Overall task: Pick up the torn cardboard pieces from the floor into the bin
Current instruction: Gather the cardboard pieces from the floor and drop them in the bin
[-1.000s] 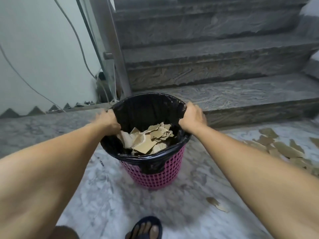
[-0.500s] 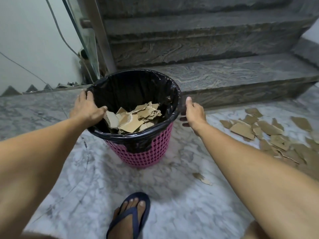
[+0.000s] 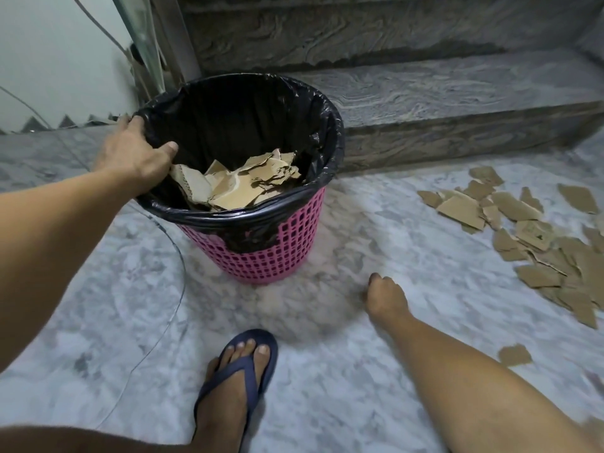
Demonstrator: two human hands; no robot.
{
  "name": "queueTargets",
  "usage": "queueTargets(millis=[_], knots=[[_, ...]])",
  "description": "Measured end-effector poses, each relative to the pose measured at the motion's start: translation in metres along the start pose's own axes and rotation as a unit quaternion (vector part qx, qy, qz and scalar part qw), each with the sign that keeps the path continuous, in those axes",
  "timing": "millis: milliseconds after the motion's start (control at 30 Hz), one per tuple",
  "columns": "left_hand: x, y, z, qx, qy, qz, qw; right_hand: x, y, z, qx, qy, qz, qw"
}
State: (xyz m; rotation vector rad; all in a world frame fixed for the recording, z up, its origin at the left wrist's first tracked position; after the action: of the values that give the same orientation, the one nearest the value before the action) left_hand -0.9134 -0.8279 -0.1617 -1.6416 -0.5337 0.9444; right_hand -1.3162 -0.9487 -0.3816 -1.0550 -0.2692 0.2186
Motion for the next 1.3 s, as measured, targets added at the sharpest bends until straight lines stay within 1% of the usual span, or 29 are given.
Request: queueTargets(millis=[133,200,233,267,300,367,433,467,533,600,633,667,733,767,800,833,867,900,933,1000,1033,1167,1300], knots=[[0.001,-0.001,0.001,-0.003,-0.004,0.018,1.000,0.007,-0.009,-0.007,0.026,0.027,-0.066,0.997],[0.001,-0.002,0.002,-0.008,-0.009,0.027,1.000,0.020,-0.035,-0.016,-0.005,0.029,-0.145,0.989],[0.000,-0.003,0.003,-0.009,-0.014,0.032,0.999,0.029,-0.055,-0.021,-0.044,0.033,-0.204,0.977],[-0.001,-0.003,0.004,-0.010,-0.015,0.037,0.999,0.040,-0.078,-0.025,-0.094,0.036,-0.273,0.957],[-0.002,-0.005,0.006,-0.012,-0.016,0.042,0.999,0.052,-0.106,-0.026,-0.148,0.037,-0.345,0.926],[-0.004,-0.007,0.009,-0.018,-0.012,0.050,0.999,0.080,-0.164,-0.023,-0.253,0.015,-0.463,0.849],[-0.007,-0.008,0.012,-0.019,-0.007,0.049,0.999,0.106,-0.213,-0.013,-0.339,-0.040,-0.516,0.785],[-0.008,-0.009,0.014,-0.018,-0.008,0.046,0.999,0.120,-0.232,-0.006,-0.371,-0.074,-0.525,0.762],[-0.010,-0.011,0.017,-0.017,-0.012,0.033,0.999,0.144,-0.255,0.008,-0.409,-0.139,-0.517,0.739],[-0.012,-0.011,0.019,-0.015,-0.011,0.031,0.999,0.161,-0.260,0.020,-0.427,-0.190,-0.477,0.745],[-0.012,-0.010,0.019,-0.015,-0.008,0.034,0.999,0.169,-0.260,0.024,-0.429,-0.217,-0.445,0.755],[-0.011,-0.010,0.019,-0.015,-0.007,0.037,0.999,0.174,-0.257,0.027,-0.414,-0.238,-0.413,0.775],[-0.011,-0.010,0.019,-0.021,-0.008,0.049,0.999,0.183,-0.252,0.031,-0.358,-0.246,-0.337,0.835],[-0.011,-0.010,0.019,-0.029,-0.014,0.062,0.998,0.185,-0.250,0.031,-0.344,-0.229,-0.289,0.863],[-0.012,-0.011,0.021,-0.036,-0.030,0.081,0.996,0.185,-0.250,0.032,-0.341,-0.203,-0.247,0.884],[-0.012,-0.013,0.022,-0.045,-0.051,0.099,0.993,0.184,-0.252,0.033,-0.343,-0.169,-0.227,0.896],[-0.014,-0.014,0.025,-0.050,-0.082,0.118,0.988,0.181,-0.253,0.033,-0.335,-0.128,-0.225,0.906],[-0.015,-0.017,0.027,-0.055,-0.118,0.136,0.982,0.177,-0.253,0.033,-0.311,-0.086,-0.234,0.917],[-0.016,-0.018,0.029,-0.057,-0.152,0.152,0.975,0.173,-0.253,0.033,-0.270,-0.049,-0.256,0.927],[-0.018,-0.019,0.032,-0.056,-0.191,0.168,0.965,0.164,-0.251,0.035,-0.186,-0.002,-0.308,0.933],[-0.020,-0.020,0.033,-0.052,-0.196,0.173,0.964,0.158,-0.250,0.036,-0.166,0.007,-0.327,0.930],[-0.046,-0.022,0.033,-0.032,-0.170,0.183,0.968,0.128,-0.260,0.039,-0.160,0.015,-0.369,0.916],[-0.095,-0.012,0.032,-0.015,-0.129,0.205,0.970,0.080,-0.277,0.035,-0.185,0.045,-0.392,0.900]])
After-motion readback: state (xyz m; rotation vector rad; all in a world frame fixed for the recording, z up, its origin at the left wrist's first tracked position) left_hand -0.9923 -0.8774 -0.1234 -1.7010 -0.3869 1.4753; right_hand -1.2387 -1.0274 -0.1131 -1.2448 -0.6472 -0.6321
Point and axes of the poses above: each hand's wrist, its own z-axis away from the middle knuckle, its own y-axis out of the palm, x = y × z, the point moved 1 cm from there along -z, towards the middle knuckle, and after that the axes turned 1 degree about x, right-handed, at the moved point
